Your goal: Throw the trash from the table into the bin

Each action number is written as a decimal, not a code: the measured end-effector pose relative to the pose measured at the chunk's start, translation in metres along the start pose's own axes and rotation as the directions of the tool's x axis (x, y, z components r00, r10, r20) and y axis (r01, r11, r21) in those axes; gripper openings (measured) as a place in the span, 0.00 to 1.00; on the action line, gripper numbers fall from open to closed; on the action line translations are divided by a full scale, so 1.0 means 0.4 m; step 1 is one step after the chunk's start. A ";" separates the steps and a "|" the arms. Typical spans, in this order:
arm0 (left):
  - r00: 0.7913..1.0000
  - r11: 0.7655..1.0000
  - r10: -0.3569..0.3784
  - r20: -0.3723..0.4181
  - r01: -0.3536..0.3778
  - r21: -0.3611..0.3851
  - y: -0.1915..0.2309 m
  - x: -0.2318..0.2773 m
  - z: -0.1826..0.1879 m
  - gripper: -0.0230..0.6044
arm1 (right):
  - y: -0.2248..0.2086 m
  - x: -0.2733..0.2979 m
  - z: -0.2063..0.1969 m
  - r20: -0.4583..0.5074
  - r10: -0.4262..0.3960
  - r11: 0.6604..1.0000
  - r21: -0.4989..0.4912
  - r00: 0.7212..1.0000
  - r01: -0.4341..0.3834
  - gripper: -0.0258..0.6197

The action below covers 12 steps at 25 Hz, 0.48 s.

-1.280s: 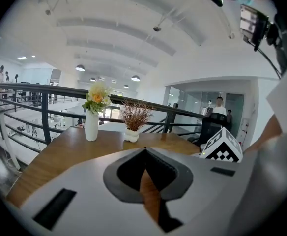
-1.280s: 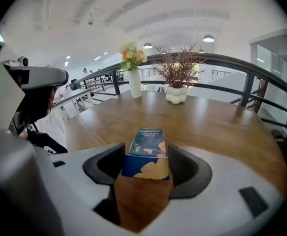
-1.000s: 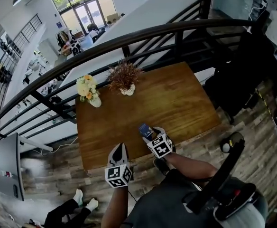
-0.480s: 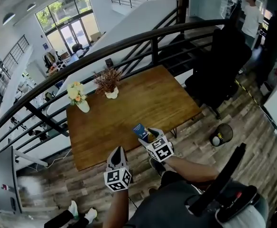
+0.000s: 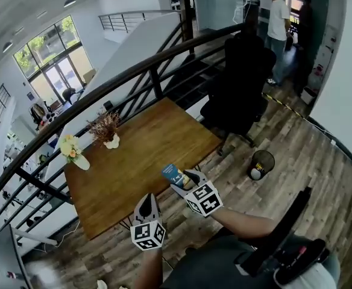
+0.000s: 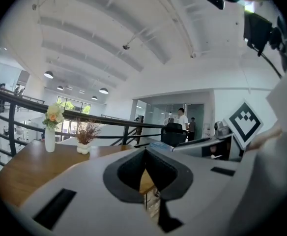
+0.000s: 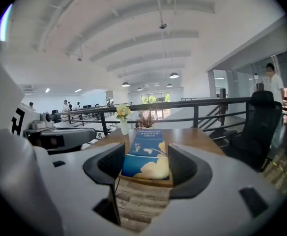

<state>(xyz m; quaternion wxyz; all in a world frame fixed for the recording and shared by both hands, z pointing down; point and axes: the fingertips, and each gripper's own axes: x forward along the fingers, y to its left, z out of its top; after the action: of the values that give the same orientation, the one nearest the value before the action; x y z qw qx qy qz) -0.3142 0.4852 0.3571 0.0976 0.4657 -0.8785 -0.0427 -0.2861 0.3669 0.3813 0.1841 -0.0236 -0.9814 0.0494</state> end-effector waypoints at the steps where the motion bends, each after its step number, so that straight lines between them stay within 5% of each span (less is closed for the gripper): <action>1: 1.000 1.000 -0.021 0.007 0.021 0.021 -0.028 0.015 0.011 0.06 | -0.021 -0.021 0.004 0.010 -0.010 1.000 0.006 1.000 0.010 0.47; 12: 0.978 0.978 -0.209 0.009 0.209 0.019 -0.415 0.251 0.051 0.06 | -0.382 -0.317 0.015 0.089 -0.189 0.980 0.080 0.978 0.182 0.47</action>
<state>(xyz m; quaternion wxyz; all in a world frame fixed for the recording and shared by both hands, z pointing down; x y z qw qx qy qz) -0.2390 0.3085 0.3227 0.0836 0.5561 -0.8256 -0.0471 -0.1747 0.2063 0.3464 0.1411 0.0771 -0.9846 0.0683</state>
